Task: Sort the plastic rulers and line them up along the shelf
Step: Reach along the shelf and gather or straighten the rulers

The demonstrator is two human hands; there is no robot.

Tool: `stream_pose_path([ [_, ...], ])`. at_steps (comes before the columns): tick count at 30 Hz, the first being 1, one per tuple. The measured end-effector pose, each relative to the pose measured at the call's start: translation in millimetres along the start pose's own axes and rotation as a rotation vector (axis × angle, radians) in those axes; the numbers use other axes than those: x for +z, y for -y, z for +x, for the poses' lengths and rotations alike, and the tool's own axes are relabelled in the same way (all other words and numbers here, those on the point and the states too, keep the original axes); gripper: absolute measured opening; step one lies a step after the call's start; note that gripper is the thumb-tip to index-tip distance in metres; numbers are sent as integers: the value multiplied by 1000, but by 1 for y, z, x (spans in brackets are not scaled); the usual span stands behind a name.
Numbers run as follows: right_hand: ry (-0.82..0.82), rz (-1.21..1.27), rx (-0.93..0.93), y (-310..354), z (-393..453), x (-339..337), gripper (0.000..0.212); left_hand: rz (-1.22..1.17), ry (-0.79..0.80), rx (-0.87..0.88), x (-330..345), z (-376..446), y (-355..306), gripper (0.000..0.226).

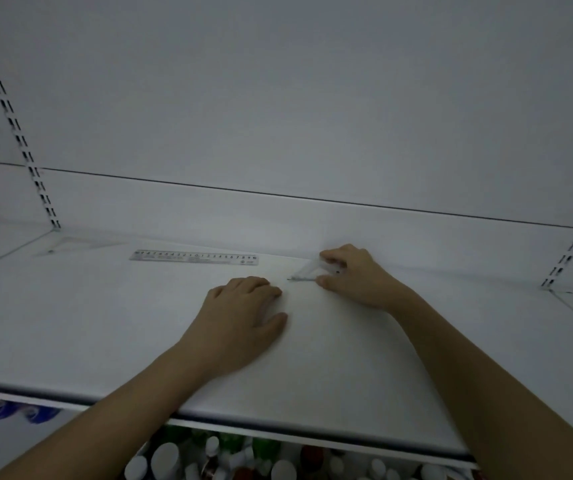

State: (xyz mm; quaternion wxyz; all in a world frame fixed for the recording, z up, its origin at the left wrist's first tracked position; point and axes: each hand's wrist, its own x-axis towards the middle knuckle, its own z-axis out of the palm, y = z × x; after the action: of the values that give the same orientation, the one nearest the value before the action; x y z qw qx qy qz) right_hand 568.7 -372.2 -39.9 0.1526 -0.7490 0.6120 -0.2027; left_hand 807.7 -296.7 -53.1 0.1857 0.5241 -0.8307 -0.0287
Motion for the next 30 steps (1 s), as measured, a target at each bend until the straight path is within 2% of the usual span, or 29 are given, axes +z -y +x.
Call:
stream_pose_path([
  [6,13,41,4,4,-9,-6,55,-32,23,-24,0,0,-1,75],
  [11,-111,184,77,13,-27,-20,41,-37,70,-43,4,2,1,52],
  [17,-164,62,175,31,-63,-28,40,-16,91,-10,-5,-2,-1,53],
  [24,-97,-153,332,40,-131,-39,55,51,193,-37,-16,-3,-11,57],
  [30,-132,-213,456,33,-192,-66,58,-37,232,82,-24,-14,-89,61],
])
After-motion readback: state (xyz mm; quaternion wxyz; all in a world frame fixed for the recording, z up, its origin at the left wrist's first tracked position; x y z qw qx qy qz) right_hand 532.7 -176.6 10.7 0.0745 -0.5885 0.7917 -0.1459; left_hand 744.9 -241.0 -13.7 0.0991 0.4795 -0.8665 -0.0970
